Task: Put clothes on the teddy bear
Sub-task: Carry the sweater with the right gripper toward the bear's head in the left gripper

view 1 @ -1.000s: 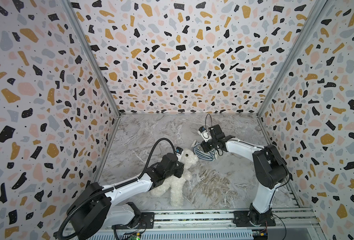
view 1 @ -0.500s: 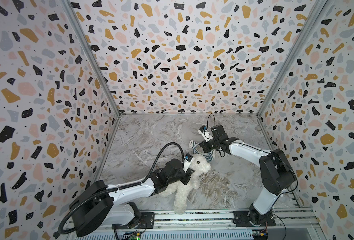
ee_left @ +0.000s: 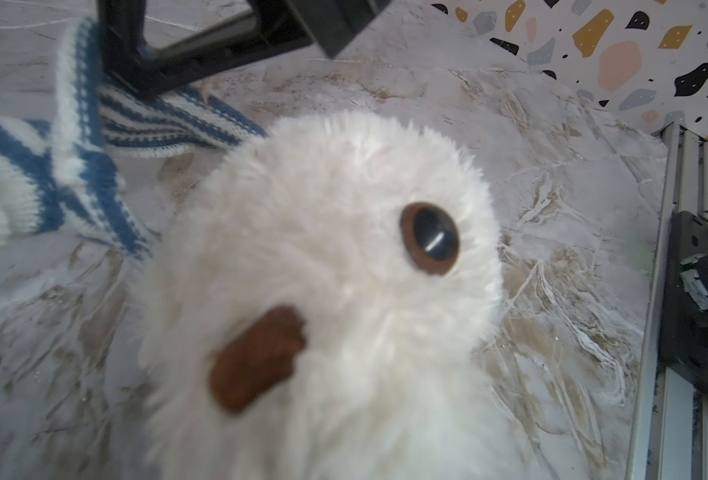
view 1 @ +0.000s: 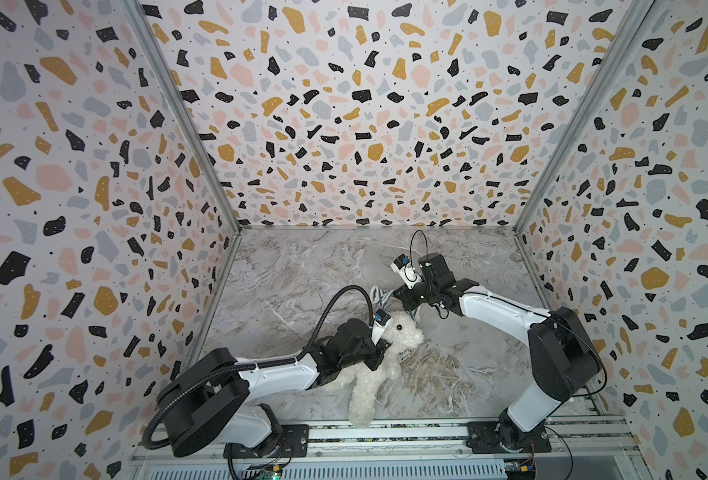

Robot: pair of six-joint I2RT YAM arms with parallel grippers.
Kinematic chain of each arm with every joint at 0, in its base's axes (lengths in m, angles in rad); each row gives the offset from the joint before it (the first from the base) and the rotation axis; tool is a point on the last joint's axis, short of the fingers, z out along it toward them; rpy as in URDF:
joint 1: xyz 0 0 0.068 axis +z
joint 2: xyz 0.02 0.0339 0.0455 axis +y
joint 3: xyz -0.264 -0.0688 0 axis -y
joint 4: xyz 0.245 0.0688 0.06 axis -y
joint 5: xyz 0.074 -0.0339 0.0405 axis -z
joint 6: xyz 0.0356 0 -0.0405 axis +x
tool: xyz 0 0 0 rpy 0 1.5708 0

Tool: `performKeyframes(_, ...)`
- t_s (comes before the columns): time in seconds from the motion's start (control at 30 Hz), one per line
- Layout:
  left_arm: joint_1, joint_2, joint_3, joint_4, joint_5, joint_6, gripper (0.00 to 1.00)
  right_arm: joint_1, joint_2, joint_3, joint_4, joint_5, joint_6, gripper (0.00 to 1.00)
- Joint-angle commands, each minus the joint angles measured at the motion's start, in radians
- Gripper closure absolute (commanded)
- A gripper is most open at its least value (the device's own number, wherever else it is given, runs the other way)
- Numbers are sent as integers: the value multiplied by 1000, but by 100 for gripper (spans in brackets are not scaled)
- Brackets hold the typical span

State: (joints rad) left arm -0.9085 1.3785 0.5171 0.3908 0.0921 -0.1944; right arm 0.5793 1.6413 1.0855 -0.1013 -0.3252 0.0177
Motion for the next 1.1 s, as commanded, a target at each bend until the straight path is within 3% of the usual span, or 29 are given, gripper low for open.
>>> performKeyframes(0.0,-4,-3,19,45,-98,26,100,17,-64,-27,-6,-17,14,100)
performKeyframes(0.17,-3,3,11,20,-261,28,100,45,-91,-50,-16,-19,19,100)
performKeyframes(0.37,-4,-29,-27,43,-351,18,100,91,-123,-50,-38,-4,24,100)
performKeyframes(0.63,-3,-60,-57,42,-428,-8,100,130,-167,-50,-75,34,27,100)
performKeyframes(1.07,-5,-141,-110,93,-454,-25,100,221,-198,-13,-109,55,41,100)
